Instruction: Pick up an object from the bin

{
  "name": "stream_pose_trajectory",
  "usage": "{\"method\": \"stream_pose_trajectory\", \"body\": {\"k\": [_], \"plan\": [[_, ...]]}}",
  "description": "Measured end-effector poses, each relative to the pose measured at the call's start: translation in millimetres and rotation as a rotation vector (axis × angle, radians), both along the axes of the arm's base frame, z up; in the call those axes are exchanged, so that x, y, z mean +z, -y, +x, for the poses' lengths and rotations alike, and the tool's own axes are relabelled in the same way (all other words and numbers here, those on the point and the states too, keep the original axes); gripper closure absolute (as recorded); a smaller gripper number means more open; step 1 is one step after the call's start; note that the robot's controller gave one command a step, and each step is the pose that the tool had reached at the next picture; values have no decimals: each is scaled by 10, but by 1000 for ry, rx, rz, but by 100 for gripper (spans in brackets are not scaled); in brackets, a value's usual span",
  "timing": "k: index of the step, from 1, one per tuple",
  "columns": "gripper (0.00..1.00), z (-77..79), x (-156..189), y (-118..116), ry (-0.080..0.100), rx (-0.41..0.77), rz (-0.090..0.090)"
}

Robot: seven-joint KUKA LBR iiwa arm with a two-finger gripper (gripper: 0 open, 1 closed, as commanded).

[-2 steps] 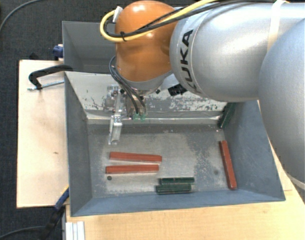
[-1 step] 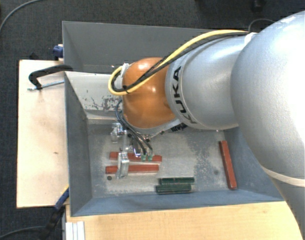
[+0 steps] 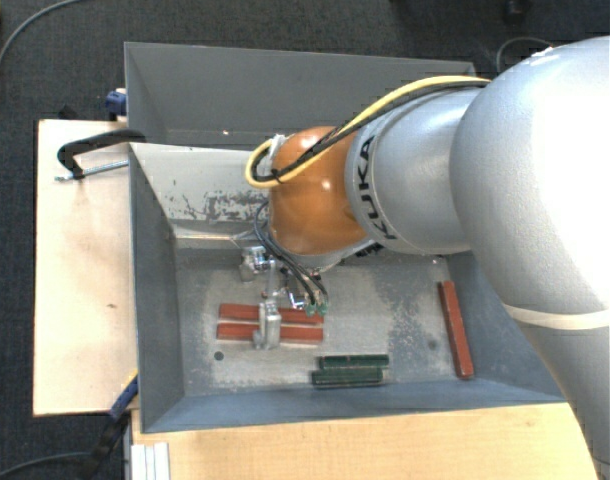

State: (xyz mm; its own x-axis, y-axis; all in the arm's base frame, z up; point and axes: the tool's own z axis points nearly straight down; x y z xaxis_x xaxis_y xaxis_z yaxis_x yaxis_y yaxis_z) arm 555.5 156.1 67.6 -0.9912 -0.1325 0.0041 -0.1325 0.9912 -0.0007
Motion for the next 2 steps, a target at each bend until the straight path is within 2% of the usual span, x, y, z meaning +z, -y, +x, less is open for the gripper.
{"method": "stream_pose_trajectory", "body": {"k": [1,2], "plan": [[100,15,66,-32,8,2,4],[0,8,42,-32,7,2,4]]}}
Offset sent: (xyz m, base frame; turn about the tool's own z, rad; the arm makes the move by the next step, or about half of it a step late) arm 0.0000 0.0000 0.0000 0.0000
